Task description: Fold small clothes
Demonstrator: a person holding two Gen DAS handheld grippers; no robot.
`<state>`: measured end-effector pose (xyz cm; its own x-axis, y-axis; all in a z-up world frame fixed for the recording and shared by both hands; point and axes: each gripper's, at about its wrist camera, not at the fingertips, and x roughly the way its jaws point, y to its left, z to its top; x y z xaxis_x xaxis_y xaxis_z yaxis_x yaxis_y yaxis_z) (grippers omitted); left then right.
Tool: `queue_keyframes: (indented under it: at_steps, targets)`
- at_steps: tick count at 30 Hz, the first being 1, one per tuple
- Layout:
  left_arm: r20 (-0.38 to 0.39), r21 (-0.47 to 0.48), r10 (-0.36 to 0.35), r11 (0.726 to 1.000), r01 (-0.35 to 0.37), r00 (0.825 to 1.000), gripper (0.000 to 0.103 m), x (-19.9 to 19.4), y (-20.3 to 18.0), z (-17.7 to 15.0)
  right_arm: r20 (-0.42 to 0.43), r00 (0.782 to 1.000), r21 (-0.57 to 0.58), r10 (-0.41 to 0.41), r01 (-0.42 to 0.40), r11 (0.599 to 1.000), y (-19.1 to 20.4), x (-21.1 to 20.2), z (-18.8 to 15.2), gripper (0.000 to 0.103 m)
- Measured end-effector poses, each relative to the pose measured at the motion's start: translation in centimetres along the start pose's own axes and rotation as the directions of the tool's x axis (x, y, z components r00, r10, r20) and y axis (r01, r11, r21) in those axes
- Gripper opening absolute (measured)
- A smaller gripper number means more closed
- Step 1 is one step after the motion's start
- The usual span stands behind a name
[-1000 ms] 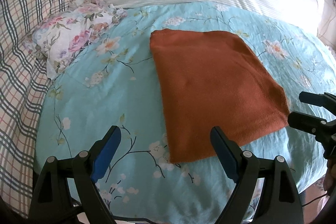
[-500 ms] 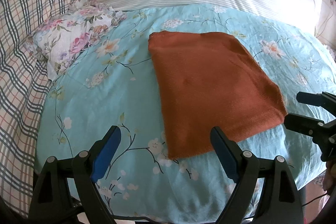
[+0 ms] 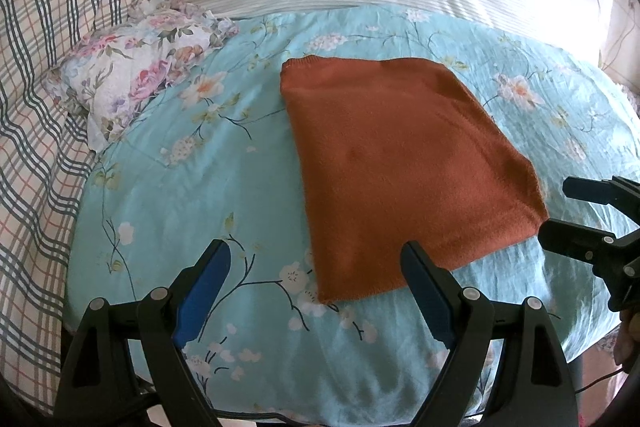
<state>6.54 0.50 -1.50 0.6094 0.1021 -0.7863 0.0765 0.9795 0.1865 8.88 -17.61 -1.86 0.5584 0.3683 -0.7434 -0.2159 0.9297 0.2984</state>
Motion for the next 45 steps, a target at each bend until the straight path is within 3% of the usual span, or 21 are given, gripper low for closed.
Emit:
queue_keyframes:
  at_steps: [45]
  targets:
    - [-0.014, -0.002, -0.006, 1.0, 0.006, 1.0, 0.087, 0.78, -0.4, 0.47, -0.007, 1.0, 0.002, 0.006, -0.006, 1.0, -0.72, 0.61, 0.14, 0.097]
